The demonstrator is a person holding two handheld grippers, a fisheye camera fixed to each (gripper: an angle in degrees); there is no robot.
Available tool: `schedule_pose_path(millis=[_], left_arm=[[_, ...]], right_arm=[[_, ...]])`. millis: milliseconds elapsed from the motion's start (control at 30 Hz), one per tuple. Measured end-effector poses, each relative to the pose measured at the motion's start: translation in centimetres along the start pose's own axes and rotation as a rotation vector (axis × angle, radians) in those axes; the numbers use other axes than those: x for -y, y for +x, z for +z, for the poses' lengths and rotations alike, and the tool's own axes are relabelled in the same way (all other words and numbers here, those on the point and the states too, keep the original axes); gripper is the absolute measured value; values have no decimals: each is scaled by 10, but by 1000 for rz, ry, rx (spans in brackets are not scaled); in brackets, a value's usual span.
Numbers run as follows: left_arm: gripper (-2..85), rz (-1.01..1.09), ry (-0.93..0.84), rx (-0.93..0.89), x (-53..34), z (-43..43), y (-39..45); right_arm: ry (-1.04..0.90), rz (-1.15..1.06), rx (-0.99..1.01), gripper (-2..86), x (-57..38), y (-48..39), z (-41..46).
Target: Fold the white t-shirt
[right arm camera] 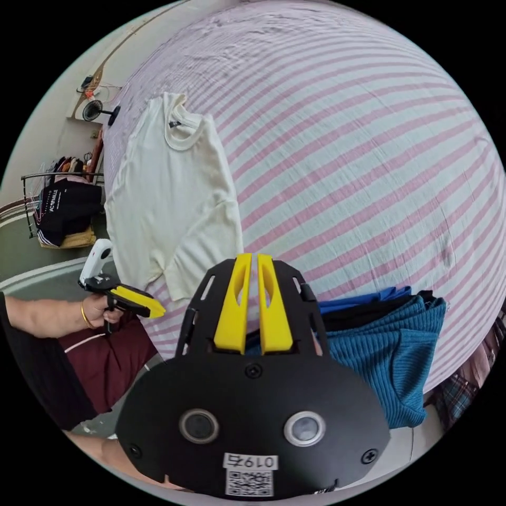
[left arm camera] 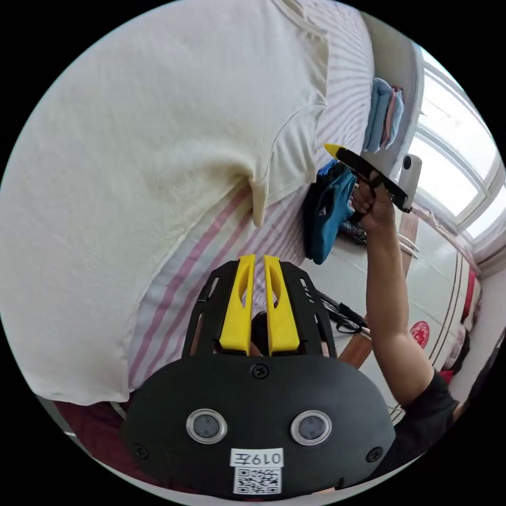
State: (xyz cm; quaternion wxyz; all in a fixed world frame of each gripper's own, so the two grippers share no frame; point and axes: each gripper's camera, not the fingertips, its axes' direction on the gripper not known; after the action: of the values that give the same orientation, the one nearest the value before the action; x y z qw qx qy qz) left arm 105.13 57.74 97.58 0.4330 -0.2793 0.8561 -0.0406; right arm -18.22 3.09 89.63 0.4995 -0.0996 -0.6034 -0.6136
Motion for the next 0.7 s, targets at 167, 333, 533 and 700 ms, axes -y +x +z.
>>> schedule_pose_path(millis=[167,333,533,700], left_arm=[[17,409,265,356,-23,-23,46],[11,580,293,462,-13,-14,62],[9,624,194,514,-5,19,65],[8,620,118,587,-7,43,62]], right_arm=[[142,-20,-43,64,14,-16,-2],[123,39,136,57,20,-2,21],[127,82,204,6,10,11,29],[139,104,132,3,-1,12,32]])
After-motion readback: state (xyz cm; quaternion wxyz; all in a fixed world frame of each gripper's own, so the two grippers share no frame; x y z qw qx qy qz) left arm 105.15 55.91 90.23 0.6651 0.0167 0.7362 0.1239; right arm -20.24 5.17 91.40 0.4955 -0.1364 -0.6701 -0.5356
